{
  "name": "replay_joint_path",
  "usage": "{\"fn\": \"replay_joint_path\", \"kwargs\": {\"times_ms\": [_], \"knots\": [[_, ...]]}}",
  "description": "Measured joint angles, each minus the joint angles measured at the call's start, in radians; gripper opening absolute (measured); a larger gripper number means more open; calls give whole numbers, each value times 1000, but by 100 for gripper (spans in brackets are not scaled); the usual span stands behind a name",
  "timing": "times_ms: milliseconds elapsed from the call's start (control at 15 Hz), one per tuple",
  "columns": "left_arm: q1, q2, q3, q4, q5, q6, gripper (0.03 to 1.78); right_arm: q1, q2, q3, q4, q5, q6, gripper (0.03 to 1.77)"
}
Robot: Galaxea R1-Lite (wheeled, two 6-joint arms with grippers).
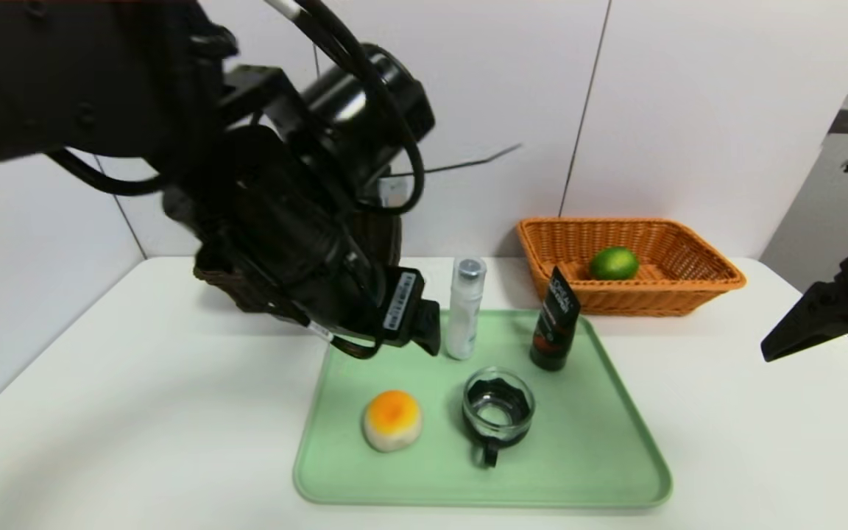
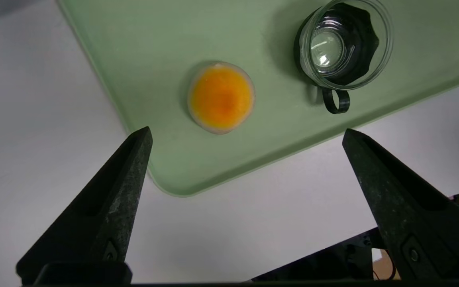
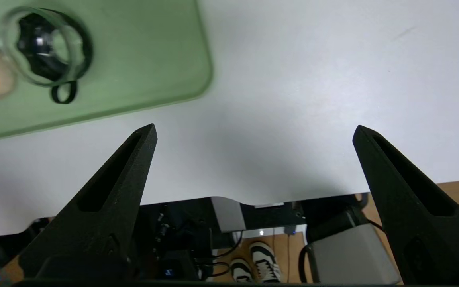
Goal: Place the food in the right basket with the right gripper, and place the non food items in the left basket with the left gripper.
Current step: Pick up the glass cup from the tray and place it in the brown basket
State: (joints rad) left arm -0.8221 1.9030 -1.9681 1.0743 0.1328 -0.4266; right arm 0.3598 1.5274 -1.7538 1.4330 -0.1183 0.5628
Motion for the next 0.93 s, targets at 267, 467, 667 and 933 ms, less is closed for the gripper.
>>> {"fn": "replay_joint_path", "kwargs": {"times_ms": [267, 467, 667, 933], "knots": [[-49, 98, -4, -49, 9, -44, 169, 10, -6, 48, 1, -40, 0, 170], [-73, 138, -5, -105, 7, -69, 169, 13, -4, 53, -1, -41, 1, 170], [-89, 168, -5, -140, 10, -68, 169, 26, -1, 60, -1, -40, 4, 170], [-93, 214, -5, -164, 18, -69, 169, 32, -3, 65, -2, -41, 4, 170]]}}
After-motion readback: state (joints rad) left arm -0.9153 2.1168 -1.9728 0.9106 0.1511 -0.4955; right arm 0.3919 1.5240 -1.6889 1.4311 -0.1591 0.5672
